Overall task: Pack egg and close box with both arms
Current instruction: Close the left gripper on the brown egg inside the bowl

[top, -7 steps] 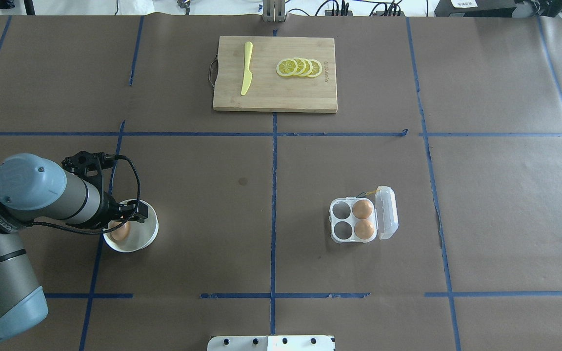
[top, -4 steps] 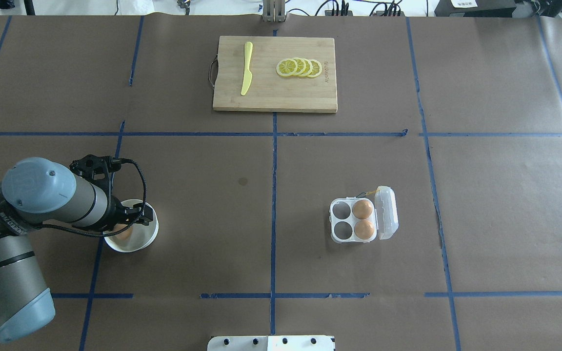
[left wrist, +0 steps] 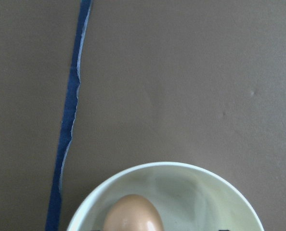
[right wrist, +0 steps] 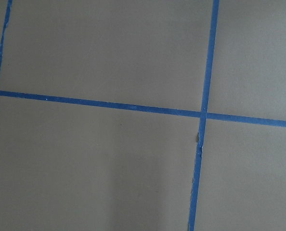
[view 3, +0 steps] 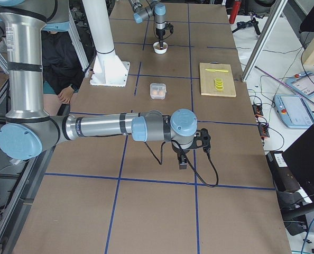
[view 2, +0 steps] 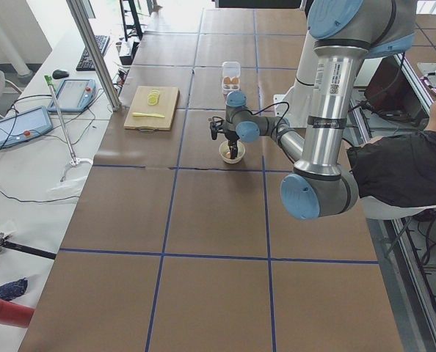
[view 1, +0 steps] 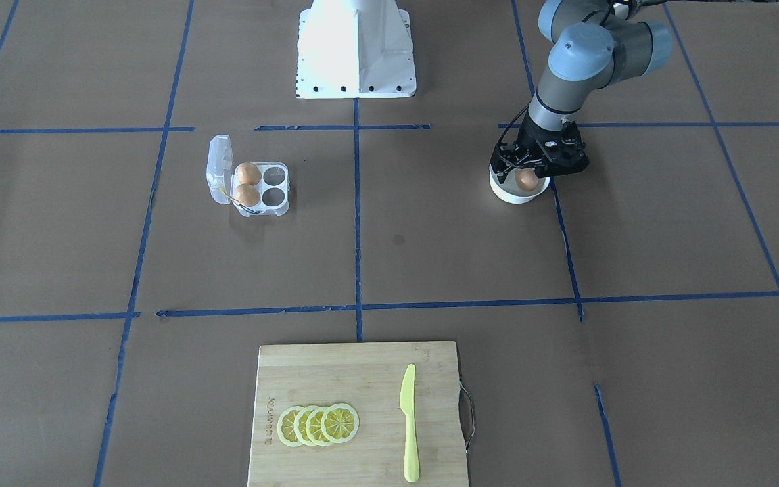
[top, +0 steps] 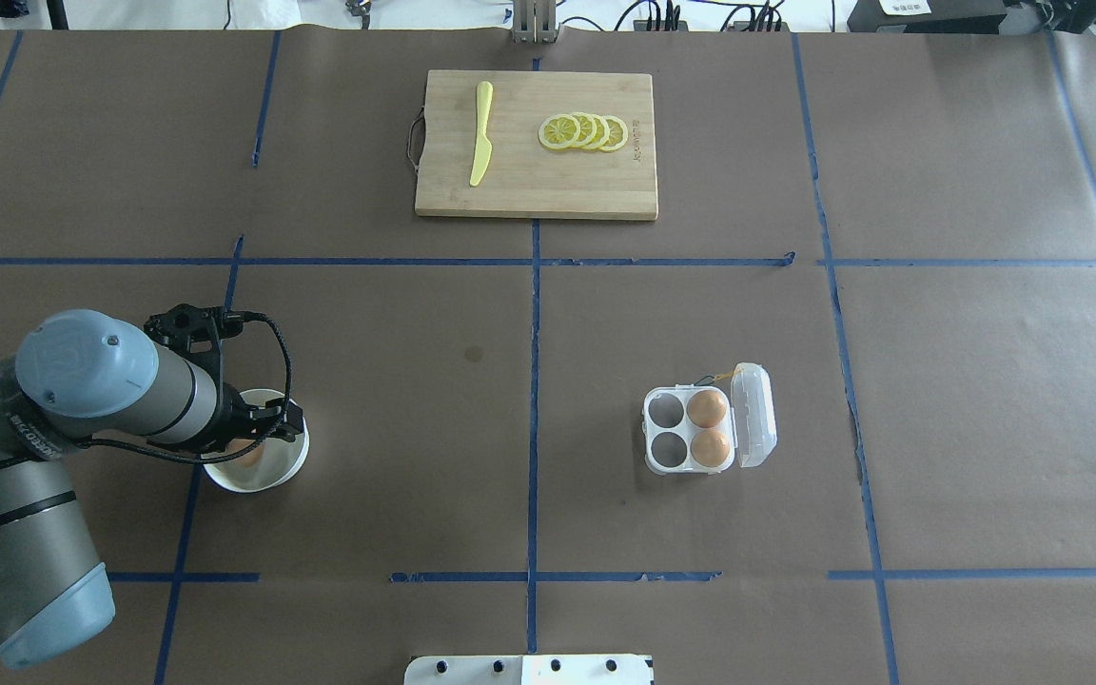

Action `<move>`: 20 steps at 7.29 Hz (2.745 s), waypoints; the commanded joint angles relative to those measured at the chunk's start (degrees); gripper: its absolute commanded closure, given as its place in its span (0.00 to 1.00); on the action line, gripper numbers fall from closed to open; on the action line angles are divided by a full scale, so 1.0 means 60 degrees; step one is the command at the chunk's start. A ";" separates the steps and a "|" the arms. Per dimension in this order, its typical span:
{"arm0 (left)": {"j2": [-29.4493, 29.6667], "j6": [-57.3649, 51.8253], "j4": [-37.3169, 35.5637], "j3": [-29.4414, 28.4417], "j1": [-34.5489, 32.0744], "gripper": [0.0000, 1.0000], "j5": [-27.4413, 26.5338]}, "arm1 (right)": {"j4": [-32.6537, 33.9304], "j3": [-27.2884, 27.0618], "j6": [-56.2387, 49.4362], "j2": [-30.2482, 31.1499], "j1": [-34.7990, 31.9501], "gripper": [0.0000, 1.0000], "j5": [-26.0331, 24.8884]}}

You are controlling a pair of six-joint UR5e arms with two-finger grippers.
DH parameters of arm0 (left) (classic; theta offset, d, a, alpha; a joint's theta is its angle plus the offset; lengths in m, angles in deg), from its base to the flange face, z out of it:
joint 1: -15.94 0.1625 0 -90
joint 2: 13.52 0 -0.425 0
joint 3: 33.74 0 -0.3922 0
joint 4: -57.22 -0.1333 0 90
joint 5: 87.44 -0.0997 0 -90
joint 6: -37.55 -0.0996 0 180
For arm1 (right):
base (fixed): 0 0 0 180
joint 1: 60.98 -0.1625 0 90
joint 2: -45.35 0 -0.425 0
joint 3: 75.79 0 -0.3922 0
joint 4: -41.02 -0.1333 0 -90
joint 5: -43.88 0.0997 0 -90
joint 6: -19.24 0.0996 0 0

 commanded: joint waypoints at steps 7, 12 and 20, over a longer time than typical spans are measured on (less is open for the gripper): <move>-0.0008 -0.0009 0.0000 -0.0091 0.0100 0.35 -0.0011 | 0.0000 -0.0015 0.0010 0.0001 0.0000 0.00 0.0010; 0.0357 -0.0024 -0.0657 -0.0105 0.0114 0.32 0.0004 | 0.0000 -0.0044 0.0010 0.0016 0.0000 0.00 0.0039; 0.0329 -0.0068 -0.0659 -0.0062 0.0013 1.00 -0.0550 | 0.0000 -0.0015 0.0010 0.0016 0.0000 0.00 0.0053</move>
